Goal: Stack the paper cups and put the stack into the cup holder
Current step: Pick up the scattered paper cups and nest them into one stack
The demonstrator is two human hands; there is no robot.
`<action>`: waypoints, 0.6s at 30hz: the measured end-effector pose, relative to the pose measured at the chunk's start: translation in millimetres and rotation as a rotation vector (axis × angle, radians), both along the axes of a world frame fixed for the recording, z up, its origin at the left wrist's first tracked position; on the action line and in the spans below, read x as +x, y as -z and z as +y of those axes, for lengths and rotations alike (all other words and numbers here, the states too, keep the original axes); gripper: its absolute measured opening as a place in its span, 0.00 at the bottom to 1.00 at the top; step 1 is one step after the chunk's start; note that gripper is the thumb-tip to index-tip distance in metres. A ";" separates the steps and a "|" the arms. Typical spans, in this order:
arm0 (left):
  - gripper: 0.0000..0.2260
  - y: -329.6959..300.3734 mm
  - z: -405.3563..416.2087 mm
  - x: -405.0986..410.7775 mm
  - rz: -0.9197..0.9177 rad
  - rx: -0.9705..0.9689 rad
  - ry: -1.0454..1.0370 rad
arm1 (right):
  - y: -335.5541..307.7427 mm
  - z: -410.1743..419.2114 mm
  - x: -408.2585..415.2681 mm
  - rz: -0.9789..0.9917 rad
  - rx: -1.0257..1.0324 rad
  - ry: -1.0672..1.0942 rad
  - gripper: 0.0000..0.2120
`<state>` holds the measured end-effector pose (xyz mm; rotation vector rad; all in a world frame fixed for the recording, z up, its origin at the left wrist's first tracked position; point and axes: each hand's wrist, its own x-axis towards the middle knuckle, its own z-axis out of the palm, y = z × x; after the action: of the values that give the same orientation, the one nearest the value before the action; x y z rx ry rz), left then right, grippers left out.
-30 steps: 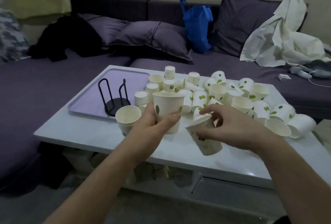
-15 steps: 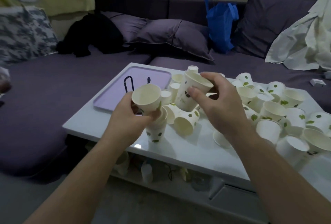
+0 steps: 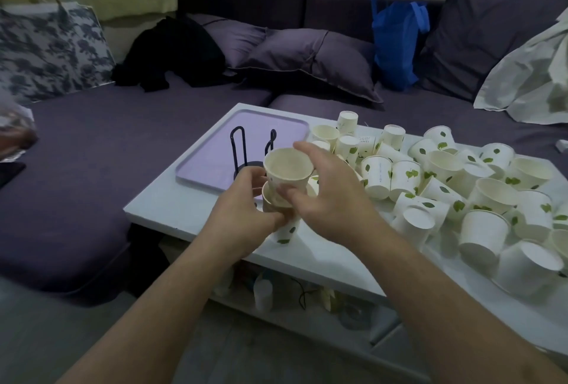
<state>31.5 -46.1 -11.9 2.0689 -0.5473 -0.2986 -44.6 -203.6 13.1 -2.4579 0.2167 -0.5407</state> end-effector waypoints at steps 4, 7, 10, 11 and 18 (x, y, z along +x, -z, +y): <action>0.34 2.0 -1.1 -1.7 -0.044 0.020 0.031 | 6.9 -0.2 -0.4 0.266 -0.102 -0.053 0.35; 0.40 2.1 -1.9 -2.9 -0.039 0.040 0.042 | 5.6 -9.4 -7.7 0.348 0.001 -0.126 0.34; 0.44 -2.9 -2.3 -5.9 -0.042 0.022 0.048 | 4.6 -25.8 -12.9 0.284 0.031 -0.023 0.33; 0.42 -4.5 -2.4 -6.9 -0.054 0.015 0.051 | 4.2 -31.7 -14.4 0.285 -0.029 0.032 0.34; 0.42 -12.8 1.4 -22.9 -0.322 -0.037 0.047 | 16.3 -46.7 -22.5 0.494 -0.399 0.087 0.35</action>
<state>8.6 -44.8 0.9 2.0825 -0.7895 0.0205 -67.1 -250.2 -3.2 -2.9531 0.4517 0.0078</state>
